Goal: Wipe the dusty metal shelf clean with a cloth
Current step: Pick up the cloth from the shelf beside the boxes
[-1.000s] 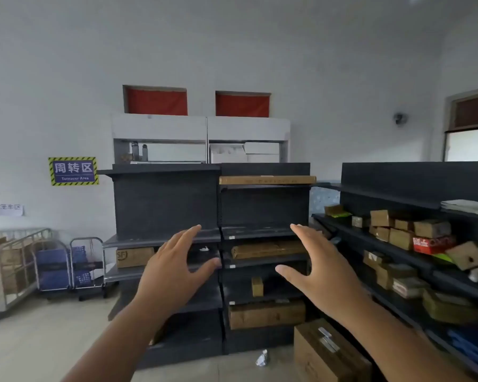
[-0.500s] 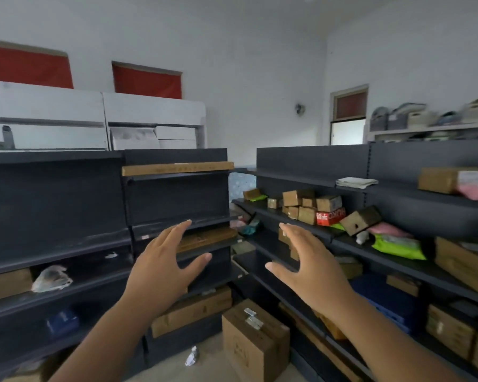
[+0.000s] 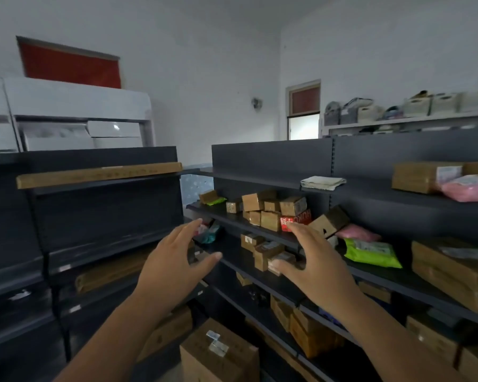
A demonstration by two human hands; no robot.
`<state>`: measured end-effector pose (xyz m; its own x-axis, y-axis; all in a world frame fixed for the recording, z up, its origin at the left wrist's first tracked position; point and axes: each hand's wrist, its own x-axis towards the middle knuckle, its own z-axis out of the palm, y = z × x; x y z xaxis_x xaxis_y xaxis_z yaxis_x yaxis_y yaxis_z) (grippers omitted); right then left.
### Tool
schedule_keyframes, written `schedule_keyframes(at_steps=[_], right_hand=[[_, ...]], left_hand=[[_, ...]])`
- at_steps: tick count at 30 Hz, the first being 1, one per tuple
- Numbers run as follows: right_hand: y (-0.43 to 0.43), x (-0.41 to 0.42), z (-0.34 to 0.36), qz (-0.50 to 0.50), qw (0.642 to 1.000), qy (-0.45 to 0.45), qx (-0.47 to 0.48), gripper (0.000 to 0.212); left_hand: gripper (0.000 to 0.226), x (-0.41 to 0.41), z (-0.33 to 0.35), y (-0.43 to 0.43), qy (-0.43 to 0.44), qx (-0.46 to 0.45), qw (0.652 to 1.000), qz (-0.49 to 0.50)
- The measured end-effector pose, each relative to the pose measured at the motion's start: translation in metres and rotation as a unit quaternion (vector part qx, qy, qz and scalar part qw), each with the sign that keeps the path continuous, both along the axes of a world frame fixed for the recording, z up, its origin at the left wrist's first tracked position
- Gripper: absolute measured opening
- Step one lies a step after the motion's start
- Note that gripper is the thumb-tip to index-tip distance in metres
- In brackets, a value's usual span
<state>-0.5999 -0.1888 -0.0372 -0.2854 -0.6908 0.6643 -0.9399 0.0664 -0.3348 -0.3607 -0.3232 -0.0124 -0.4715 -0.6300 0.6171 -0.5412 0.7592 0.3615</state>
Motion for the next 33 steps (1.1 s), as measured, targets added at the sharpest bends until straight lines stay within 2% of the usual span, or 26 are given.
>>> schedule_keyframes(at_steps=[10, 16, 20, 26, 33], right_hand=[[-0.13, -0.08, -0.02, -0.123, 0.992, -0.005, 0.003, 0.08], [-0.193, -0.125, -0.018, -0.172, 0.985, -0.017, 0.022, 0.08], [-0.219, -0.164, -0.013, -0.205, 0.978, -0.02, 0.033, 0.08], [-0.262, -0.239, -0.004, -0.243, 0.968, -0.022, 0.055, 0.077], [-0.316, -0.347, 0.026, -0.285, 0.954, 0.057, 0.072, 0.08]], left_hand=[[0.082, -0.101, -0.015, -0.171, 0.0, 0.022, 0.995, -0.098], [0.077, -0.167, -0.017, -0.265, 0.007, 0.022, 0.985, -0.172], [0.077, -0.214, -0.019, -0.303, -0.005, 0.026, 0.976, -0.216], [0.077, -0.287, -0.018, -0.351, -0.013, 0.031, 0.973, -0.229], [0.078, -0.371, -0.01, -0.395, -0.014, 0.035, 0.973, -0.227]])
